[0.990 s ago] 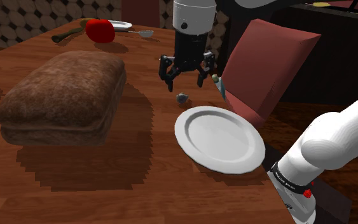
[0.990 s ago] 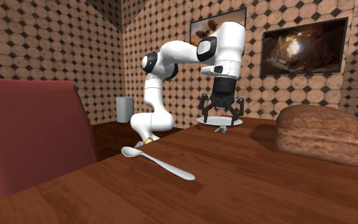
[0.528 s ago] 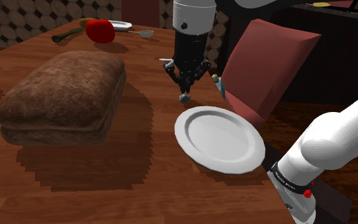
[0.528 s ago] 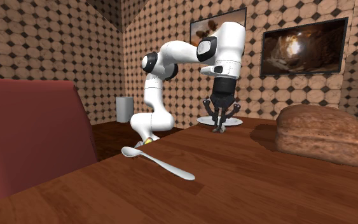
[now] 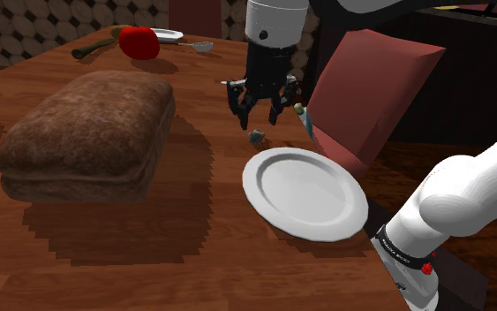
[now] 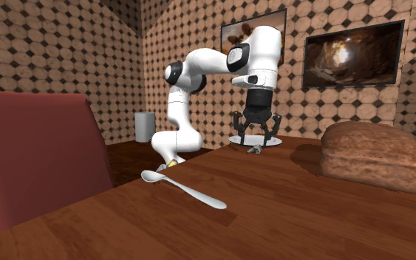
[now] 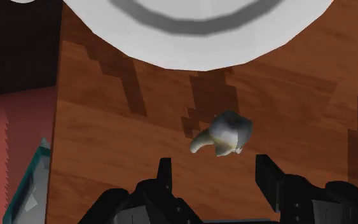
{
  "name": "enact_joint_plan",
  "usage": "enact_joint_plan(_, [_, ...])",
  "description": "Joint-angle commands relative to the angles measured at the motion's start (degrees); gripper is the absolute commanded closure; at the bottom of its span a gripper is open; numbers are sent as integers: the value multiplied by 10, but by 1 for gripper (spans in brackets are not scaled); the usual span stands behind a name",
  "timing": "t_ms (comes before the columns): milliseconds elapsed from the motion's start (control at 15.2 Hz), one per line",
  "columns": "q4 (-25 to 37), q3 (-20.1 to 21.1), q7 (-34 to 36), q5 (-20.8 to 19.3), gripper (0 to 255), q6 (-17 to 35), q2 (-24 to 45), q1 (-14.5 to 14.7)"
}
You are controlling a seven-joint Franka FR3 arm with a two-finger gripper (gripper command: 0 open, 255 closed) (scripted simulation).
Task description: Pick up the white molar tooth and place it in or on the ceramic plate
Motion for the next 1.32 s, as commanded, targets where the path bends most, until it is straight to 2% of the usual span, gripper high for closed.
enact_joint_plan(0, [-69,-53,-225,33,0,70,-74,62])
enact_joint_plan(66, [-98,-84,-306,45,0,96,-101,95])
enact_joint_plan(132, [-104,-85,-304,44,0,104,-99,99])
enact_joint_plan(594, [-145,-76,-303,44,0,156,-87,98])
enact_joint_plan(1056, [-144,-76,-302,44,0,156,-86,98])
enact_joint_plan(1122, [-144,-76,-302,44,255,156,-86,98])
enact_joint_plan(1254, [-144,-76,-303,44,255,156,-86,98])
